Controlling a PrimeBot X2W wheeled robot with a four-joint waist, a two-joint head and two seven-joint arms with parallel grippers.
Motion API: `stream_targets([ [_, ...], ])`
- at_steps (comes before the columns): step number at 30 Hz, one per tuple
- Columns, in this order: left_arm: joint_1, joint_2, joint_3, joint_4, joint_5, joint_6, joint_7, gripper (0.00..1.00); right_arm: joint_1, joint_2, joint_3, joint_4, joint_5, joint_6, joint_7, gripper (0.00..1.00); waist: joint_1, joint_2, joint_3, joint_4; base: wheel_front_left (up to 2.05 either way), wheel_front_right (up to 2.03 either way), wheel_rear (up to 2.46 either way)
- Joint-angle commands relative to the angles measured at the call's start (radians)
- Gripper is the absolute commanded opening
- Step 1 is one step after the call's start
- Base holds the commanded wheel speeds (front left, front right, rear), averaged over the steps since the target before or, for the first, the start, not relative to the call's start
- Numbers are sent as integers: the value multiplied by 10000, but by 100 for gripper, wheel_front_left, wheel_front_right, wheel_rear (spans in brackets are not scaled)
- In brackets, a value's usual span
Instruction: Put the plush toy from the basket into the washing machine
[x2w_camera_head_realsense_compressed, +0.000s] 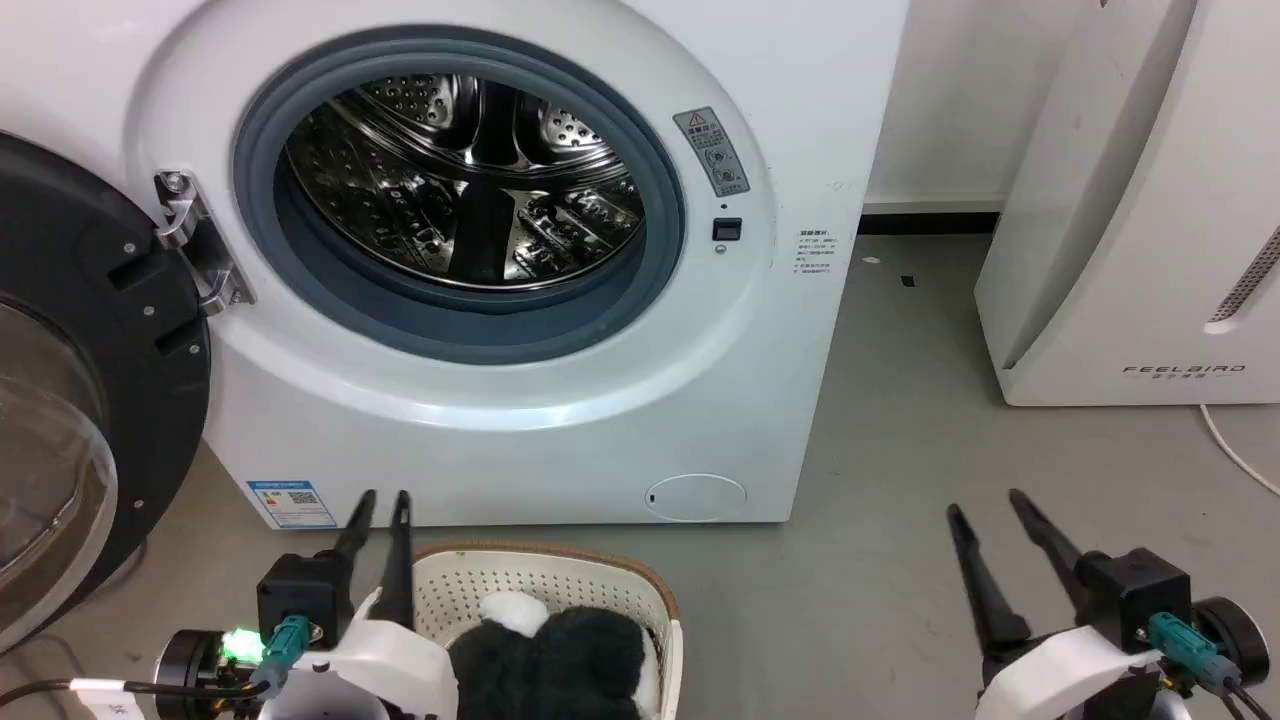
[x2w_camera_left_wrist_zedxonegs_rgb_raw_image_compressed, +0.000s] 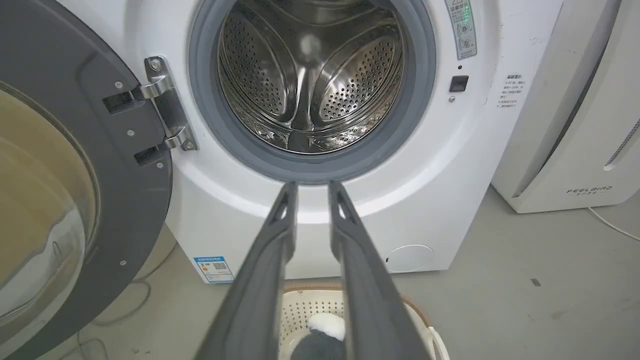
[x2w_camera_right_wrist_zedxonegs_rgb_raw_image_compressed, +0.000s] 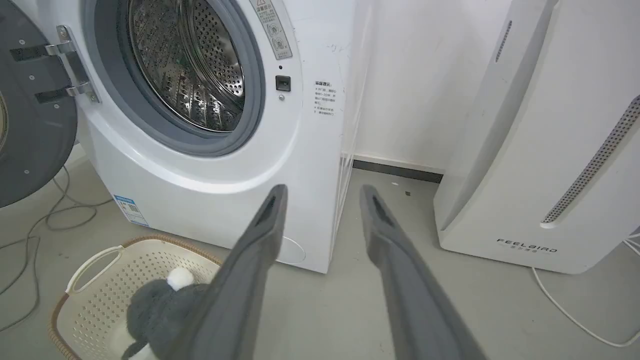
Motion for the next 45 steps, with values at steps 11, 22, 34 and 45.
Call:
stream_targets([
  [11,5,0,-139,96,-120,80,-231,100,30,0,-109,-14,207,-1,-232,100,0,0,76,-21,0,0,0],
  [22,-128,0,-276,448,-255,134,-440,100,-26,-1,-169,-40,230,-2,-440,100,0,0,328,-95,0,0,0],
  [34,-563,45,-454,1295,-305,101,-691,100,-223,-1,-265,-156,486,-2,-689,100,0,0,900,-248,0,0,0],
  [45,-1312,161,-614,2590,-415,21,-916,100,-460,-2,-248,-303,549,-3,-918,100,0,0,1667,-439,0,0,0],
])
